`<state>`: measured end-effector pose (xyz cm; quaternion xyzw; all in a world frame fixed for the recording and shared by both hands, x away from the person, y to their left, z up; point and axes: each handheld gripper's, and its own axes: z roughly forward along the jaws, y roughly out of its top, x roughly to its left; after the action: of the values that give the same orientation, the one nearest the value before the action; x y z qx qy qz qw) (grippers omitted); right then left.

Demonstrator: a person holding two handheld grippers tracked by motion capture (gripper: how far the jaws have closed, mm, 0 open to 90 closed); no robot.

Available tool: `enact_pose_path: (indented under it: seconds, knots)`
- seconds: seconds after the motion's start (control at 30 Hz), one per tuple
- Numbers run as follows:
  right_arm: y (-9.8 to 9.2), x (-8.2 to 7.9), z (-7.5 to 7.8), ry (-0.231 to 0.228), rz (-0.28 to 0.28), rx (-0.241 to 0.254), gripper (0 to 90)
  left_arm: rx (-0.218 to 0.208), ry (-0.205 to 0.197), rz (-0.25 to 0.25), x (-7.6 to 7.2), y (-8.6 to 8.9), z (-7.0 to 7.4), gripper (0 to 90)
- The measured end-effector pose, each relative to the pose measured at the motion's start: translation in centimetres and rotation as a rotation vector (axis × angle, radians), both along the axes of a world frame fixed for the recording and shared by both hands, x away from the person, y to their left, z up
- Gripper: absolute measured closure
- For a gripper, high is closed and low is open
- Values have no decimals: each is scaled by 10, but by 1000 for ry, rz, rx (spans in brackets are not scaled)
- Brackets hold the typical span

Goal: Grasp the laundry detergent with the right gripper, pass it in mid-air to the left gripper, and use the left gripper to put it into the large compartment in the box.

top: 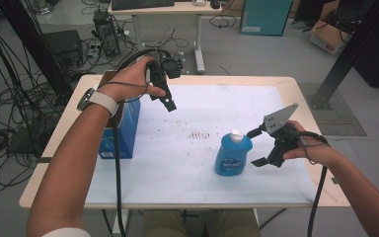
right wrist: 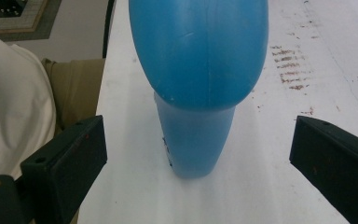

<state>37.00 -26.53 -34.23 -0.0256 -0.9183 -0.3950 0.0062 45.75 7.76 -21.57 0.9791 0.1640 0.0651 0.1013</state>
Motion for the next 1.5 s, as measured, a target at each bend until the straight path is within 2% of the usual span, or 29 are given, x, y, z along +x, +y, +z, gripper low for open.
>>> enact_pose_path:
  seconds: [0.67, 1.5]
  knots:
    - [1, -1, 0, -1, 2, 6, 40, 1, -9, 2, 0, 2, -1, 90]
    - [2, -1, 0, 0, 2, 3, 39, 3, 7, 11, 0, 4, -2, 91]
